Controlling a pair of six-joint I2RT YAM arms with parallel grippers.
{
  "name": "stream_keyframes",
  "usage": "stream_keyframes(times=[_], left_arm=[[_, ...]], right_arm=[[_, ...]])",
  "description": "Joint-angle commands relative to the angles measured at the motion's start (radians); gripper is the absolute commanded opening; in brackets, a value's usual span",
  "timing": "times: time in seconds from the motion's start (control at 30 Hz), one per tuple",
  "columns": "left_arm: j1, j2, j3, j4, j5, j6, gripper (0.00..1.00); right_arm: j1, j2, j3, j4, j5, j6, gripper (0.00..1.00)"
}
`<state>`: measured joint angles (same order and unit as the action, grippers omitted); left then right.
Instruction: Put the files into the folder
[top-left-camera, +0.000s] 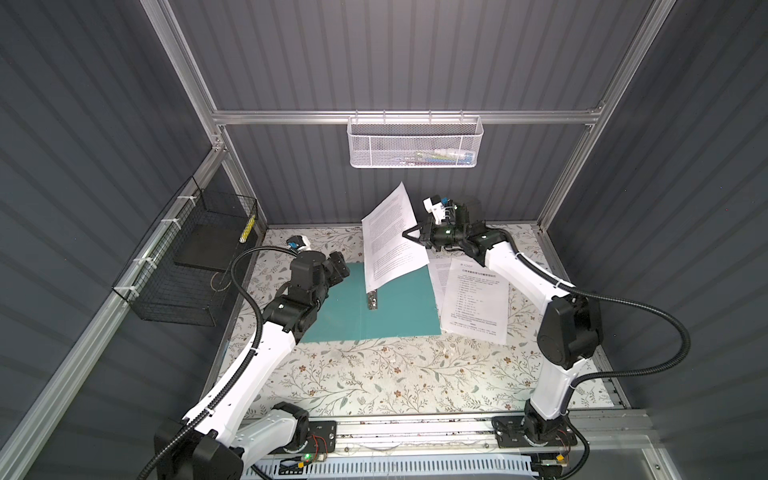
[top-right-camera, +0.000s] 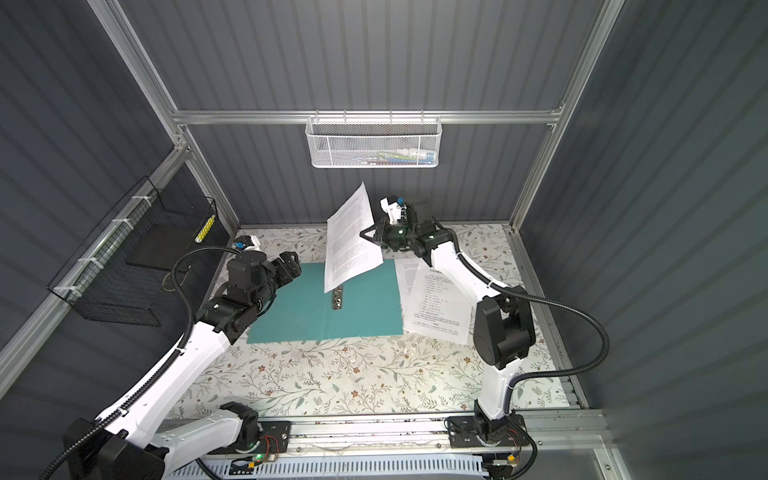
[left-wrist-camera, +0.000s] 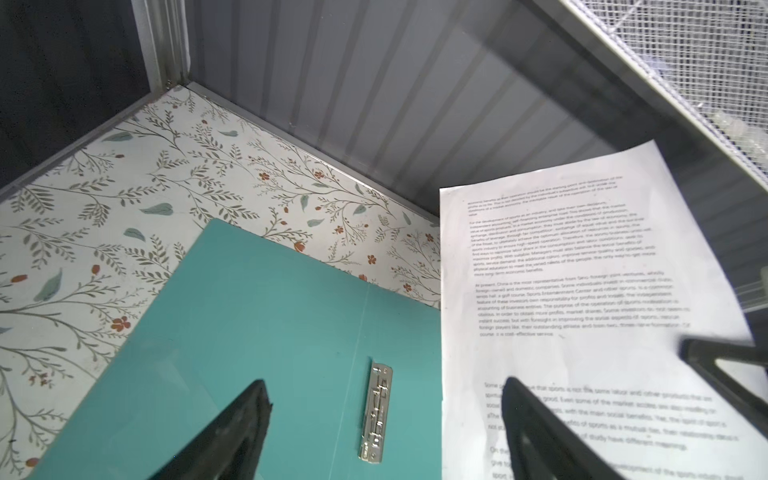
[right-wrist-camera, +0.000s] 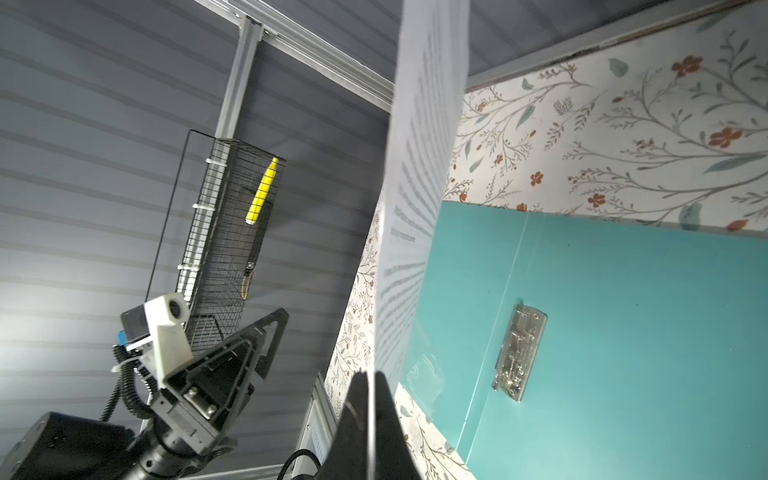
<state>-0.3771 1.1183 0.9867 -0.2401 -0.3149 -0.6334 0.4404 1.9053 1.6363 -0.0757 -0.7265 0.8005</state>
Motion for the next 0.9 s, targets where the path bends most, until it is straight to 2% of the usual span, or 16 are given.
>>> stream_keyframes(times=[0.0, 0.13, 0.23, 0.33, 0.4, 0.63, 0.87], left_arm=[[0.041, 0.026, 0.022, -0.025, 0.071, 0.024, 0.87], [0.07, 0.032, 0.004, -0.006, 0.12, 0.003, 0.86], [0.076, 0.047, -0.006, -0.001, 0.157, -0.008, 0.86], [0.079, 0.056, -0.029, 0.015, 0.192, -0.034, 0.86], [0.081, 0.062, -0.054, 0.039, 0.217, -0.054, 0.85], [0.081, 0.101, -0.106, 0.098, 0.264, -0.085, 0.83], [0.081, 0.113, -0.105, 0.088, 0.244, -0.076, 0.83]], right_arm=[[0.045, 0.073, -0.017, 0.078, 0.079, 0.039, 0.0], [0.115, 0.176, -0.055, 0.2, 0.272, 0.038, 0.0], [0.15, 0.241, -0.08, 0.307, 0.354, 0.016, 0.0], [0.164, 0.264, -0.095, 0.339, 0.38, -0.027, 0.0], [0.168, 0.255, -0.127, 0.357, 0.436, -0.064, 0.0], [0.176, 0.175, -0.287, 0.423, 0.483, -0.146, 0.0], [0.186, 0.102, -0.396, 0.519, 0.433, -0.182, 0.0]])
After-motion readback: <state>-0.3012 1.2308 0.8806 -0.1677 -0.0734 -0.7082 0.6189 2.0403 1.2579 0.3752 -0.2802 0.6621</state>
